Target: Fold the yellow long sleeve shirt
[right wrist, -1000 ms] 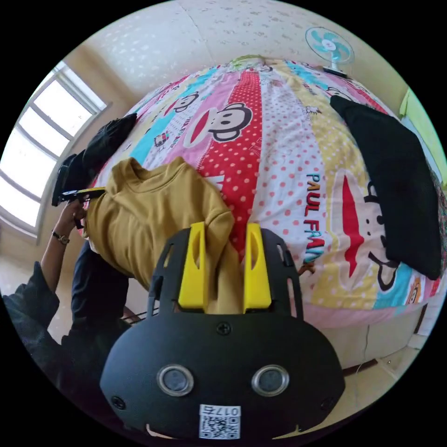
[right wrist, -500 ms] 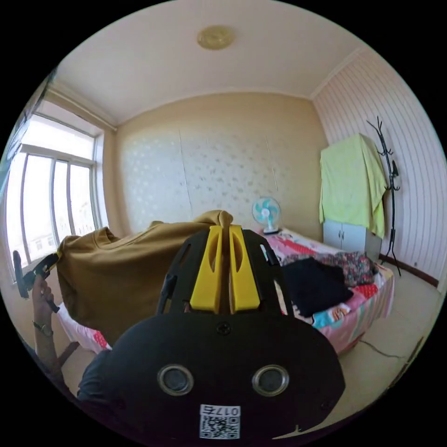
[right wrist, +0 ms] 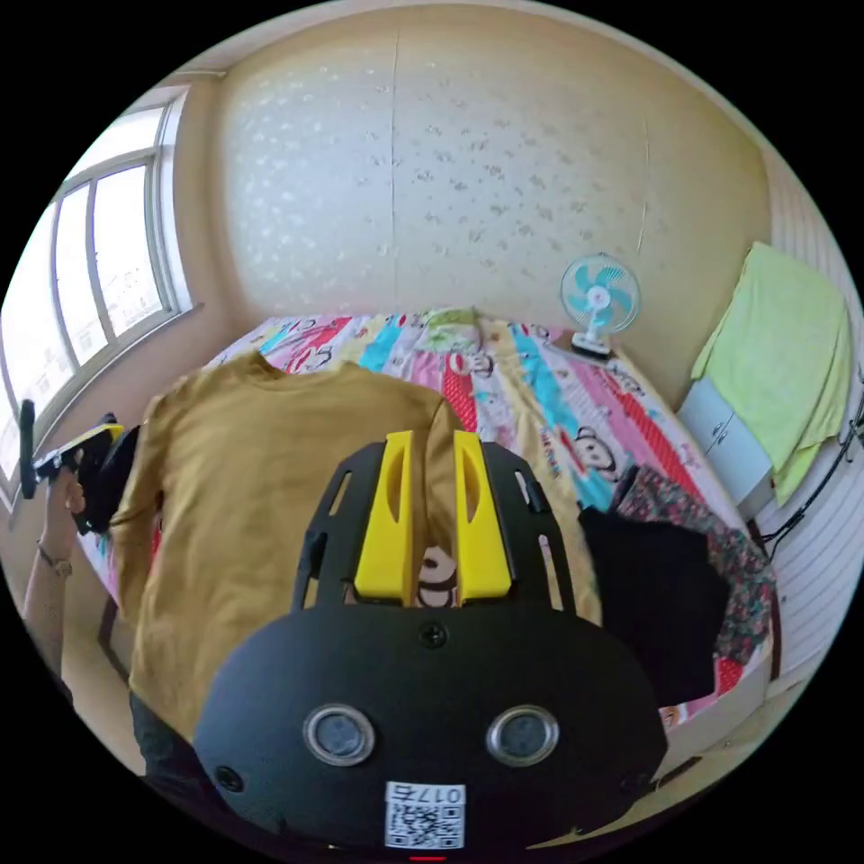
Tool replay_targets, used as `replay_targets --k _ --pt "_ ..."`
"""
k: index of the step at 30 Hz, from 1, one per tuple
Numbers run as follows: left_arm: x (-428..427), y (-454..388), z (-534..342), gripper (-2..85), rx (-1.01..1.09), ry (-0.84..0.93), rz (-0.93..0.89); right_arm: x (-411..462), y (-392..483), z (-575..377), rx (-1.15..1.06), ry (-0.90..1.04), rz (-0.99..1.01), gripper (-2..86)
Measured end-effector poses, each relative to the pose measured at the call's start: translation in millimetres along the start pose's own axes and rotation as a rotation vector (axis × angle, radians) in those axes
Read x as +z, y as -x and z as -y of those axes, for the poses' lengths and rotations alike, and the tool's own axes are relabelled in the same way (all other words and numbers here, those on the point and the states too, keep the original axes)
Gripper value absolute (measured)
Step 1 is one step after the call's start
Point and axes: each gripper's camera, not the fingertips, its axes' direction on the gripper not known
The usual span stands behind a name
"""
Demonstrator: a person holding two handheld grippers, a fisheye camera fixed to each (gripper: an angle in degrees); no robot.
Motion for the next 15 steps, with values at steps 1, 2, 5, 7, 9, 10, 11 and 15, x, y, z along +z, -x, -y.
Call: replay_targets --k 1,2,5,7,9,10,11,15 --pt "17.1 2.1 -27.6 8.1 0.011 0.035 -0.024 14.8 -0.8 -25.8 0.003 0.036 0.051 8.9" --pt "24.7 3.6 -42.9 8.5 0.012 0.058 -0.041 27.6 -2.7 -55.5 0.003 0.094 0.122 9.8" --pt "54.4 14.5 -122.8 10.8 -0.011 0.220 -0.163 49.3 -9.8 -142.6 0.030 0.257 0.231 12.4" --pt "64.3 25.2 -180.9 12.3 -0.094 0.337 -0.242 53.5 -15.2 -193.4 0.067 0.355 0.222 13.4" --pt "62.2 28.1 -214.7 12.7 -0.130 0.398 -0.288 49.4 -22.8 -235.2 0.138 0.430 0.259 13.6" --pt "49.4 26.7 -230.6 12.3 -0.130 0.357 -0.321 32.7 -26.7 -254.8 0.167 0.372 0.324 12.7" --pt "42.3 26.1 -236.6 11.8 -0.136 0.343 -0.328 16.5 -30.8 -266.7 0.216 0.345 0.363 11.1" --pt "19.5 23.2 -255.7 3.6 -0.173 0.429 -0.345 12.1 -31.9 -267.1 0.196 0.526 0.419 4.5"
